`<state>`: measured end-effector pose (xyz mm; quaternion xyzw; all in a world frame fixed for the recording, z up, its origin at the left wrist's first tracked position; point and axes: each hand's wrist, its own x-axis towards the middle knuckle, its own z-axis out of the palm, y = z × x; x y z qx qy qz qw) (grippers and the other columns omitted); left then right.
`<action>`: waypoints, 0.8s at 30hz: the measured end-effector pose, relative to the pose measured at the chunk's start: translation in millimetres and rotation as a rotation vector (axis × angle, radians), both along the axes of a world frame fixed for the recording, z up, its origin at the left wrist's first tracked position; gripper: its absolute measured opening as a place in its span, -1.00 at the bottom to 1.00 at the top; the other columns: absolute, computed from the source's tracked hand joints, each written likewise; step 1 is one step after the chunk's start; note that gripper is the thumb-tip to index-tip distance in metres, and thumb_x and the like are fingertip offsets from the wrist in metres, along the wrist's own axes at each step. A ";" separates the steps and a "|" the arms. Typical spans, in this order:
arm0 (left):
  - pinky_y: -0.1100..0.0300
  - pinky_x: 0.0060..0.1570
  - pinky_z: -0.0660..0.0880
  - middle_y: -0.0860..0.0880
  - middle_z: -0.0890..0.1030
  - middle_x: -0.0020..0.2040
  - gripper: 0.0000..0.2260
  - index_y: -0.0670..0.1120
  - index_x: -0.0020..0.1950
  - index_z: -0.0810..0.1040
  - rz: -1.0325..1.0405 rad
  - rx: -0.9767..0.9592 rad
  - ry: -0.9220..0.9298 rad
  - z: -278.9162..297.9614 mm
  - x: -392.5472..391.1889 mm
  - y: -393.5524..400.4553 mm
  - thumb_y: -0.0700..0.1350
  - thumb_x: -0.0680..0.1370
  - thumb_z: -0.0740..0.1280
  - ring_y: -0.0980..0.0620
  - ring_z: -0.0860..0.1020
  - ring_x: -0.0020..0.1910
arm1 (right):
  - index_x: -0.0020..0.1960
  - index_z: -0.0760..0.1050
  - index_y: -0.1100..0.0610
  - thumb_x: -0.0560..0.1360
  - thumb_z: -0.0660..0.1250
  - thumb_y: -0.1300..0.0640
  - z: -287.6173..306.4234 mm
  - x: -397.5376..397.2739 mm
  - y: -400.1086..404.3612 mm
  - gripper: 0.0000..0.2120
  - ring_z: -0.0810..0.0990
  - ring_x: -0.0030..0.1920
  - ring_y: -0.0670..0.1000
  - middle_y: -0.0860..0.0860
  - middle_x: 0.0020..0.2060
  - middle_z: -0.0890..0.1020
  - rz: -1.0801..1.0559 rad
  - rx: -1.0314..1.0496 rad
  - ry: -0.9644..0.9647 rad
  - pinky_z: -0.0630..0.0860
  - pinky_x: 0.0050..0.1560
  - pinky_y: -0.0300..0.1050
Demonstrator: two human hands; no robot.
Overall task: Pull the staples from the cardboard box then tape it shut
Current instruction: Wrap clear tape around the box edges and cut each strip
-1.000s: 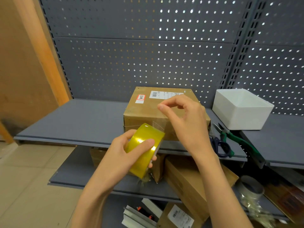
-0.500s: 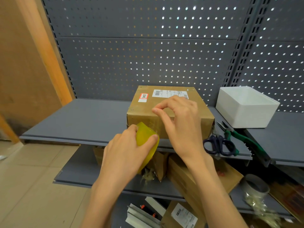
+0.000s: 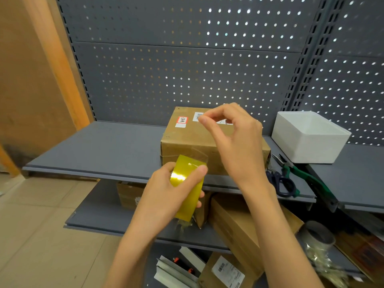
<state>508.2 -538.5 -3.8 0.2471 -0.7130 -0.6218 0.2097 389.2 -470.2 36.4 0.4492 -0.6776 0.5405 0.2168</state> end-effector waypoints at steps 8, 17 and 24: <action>0.06 -0.09 0.62 0.00 0.70 -0.11 -0.70 -0.03 0.14 0.48 -0.094 -0.057 0.049 -7.5 0.6 1.9 -0.02 0.44 0.39 0.04 0.68 -0.15 | -0.16 0.56 0.09 0.50 0.34 0.10 5.3 -1.8 0.1 -0.91 0.51 -0.13 -0.12 -0.11 -0.20 0.58 -0.020 0.051 0.064 0.38 -0.05 -0.27; 0.21 -0.39 0.45 0.03 0.59 -0.37 -0.60 0.01 -0.24 0.58 0.209 -0.459 -0.051 13.9 3.7 -18.7 0.35 0.26 0.40 0.09 0.56 -0.33 | -0.20 0.62 0.01 0.44 0.41 0.06 -0.2 -26.0 7.8 -0.94 0.55 -0.12 -0.15 -0.11 -0.18 0.63 -0.087 0.015 -0.167 0.37 -0.06 -0.34; 0.12 -0.38 0.37 -0.10 0.56 -0.37 -0.53 -0.10 -0.25 0.62 0.317 -1.012 -0.225 87.8 -16.2 -49.8 0.33 0.31 0.38 -0.03 0.49 -0.31 | -0.25 0.66 -0.02 0.38 0.44 0.00 4.5 -45.6 -0.5 -0.93 0.56 -0.13 -0.21 -0.13 -0.21 0.66 -0.173 -0.081 -0.330 0.45 -0.07 -0.27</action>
